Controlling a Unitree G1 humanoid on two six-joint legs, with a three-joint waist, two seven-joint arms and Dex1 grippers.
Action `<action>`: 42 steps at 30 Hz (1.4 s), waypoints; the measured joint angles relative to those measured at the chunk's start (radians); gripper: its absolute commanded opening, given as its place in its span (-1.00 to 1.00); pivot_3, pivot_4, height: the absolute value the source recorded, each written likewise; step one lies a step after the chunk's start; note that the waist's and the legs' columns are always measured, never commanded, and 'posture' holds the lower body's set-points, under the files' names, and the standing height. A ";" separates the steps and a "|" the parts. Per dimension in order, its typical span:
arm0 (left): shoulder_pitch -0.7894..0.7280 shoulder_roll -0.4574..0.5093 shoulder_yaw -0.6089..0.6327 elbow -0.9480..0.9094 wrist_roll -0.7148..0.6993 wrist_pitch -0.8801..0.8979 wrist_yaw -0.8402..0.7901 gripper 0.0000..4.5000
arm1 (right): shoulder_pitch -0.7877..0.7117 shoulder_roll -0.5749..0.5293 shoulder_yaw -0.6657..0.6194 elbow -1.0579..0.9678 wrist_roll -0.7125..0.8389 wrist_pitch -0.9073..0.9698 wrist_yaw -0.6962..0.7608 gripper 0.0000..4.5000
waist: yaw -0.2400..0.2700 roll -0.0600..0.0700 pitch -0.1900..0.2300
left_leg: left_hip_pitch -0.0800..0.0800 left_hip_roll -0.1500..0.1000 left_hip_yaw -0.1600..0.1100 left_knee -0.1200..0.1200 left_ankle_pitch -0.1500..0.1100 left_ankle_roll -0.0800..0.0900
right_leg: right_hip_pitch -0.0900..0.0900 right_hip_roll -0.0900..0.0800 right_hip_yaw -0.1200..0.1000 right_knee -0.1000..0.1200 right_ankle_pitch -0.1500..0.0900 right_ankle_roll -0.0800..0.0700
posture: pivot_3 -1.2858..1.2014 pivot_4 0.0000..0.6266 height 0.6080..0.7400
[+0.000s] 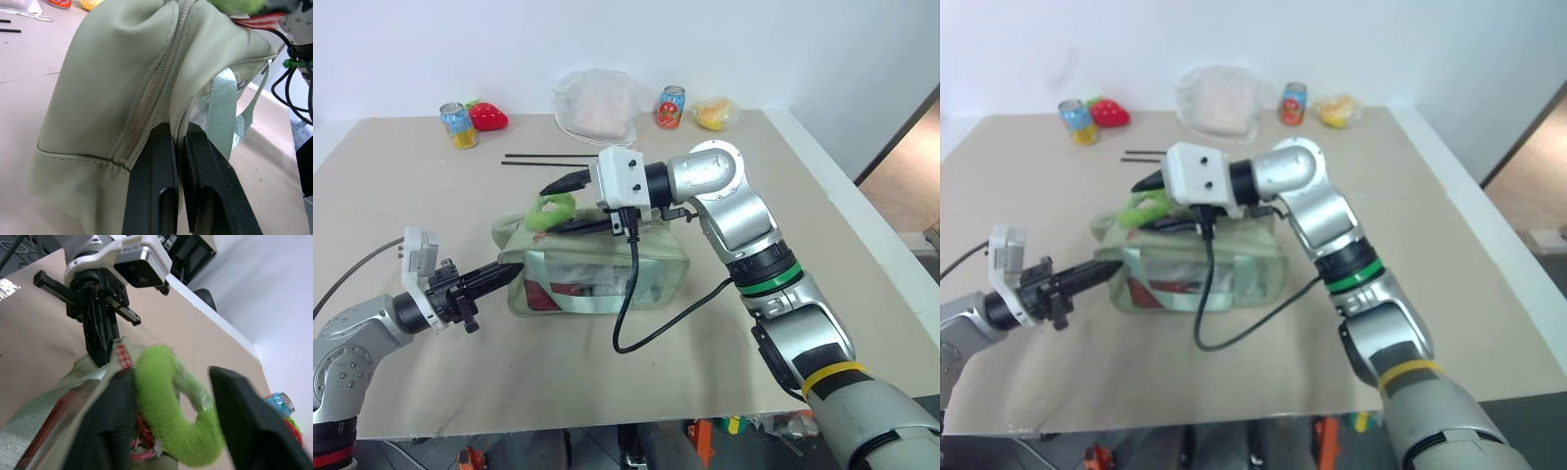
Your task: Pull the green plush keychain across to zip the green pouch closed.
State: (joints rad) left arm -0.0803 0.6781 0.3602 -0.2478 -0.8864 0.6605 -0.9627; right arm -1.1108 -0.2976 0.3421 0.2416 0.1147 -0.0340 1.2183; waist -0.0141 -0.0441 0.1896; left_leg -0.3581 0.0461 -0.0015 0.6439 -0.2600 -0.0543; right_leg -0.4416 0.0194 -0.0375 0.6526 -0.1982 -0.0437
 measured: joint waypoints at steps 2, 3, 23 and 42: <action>0.000 -0.001 0.000 -0.001 -0.001 -0.001 0.003 -1.00 | 0.000 0.000 0.000 0.003 0.004 0.003 0.008 -0.84 | 0.000 0.000 0.000 | 0.000 0.000 0.000 0.000 0.000 0.000 | 0.000 0.000 0.000 0.000 0.000 0.000 | 0.03 -0.52 1.00; 0.001 -0.001 0.000 -0.001 -0.001 -0.002 0.004 -1.00 | 0.000 -0.001 0.000 0.003 0.007 0.006 0.015 -0.99 | 0.000 0.000 0.000 | 0.000 0.000 0.000 0.000 0.000 0.000 | 0.000 0.000 0.000 0.000 0.000 0.000 | 0.03 -0.52 1.00; -0.005 -0.016 -0.024 0.001 0.002 -0.026 -0.003 -1.00 | 0.101 -0.408 -0.272 -0.006 0.127 0.205 0.034 -0.99 | 0.022 0.000 0.000 | -0.003 -0.005 0.001 0.002 -0.003 0.005 | 0.000 -0.004 0.001 -0.002 0.000 0.000 | 0.03 -0.52 1.00; -0.008 0.000 -0.014 0.024 -0.019 0.022 0.016 -1.00 | 0.597 -0.405 -0.197 -0.192 0.031 0.298 -0.128 -0.99 | -0.002 0.007 0.002 | -0.001 0.002 0.001 0.003 0.000 0.004 | 0.002 0.009 0.004 0.000 0.001 0.003 | 0.03 -0.52 1.00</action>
State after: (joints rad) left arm -0.0887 0.6781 0.3466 -0.2237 -0.9050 0.6824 -0.9470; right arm -0.5142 -0.7026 0.1449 0.0496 0.1460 0.2643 1.0906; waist -0.0165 -0.0367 0.1919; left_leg -0.3592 0.0485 -0.0009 0.6471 -0.2603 -0.0502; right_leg -0.4397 0.0287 -0.0339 0.6526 -0.1973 -0.0402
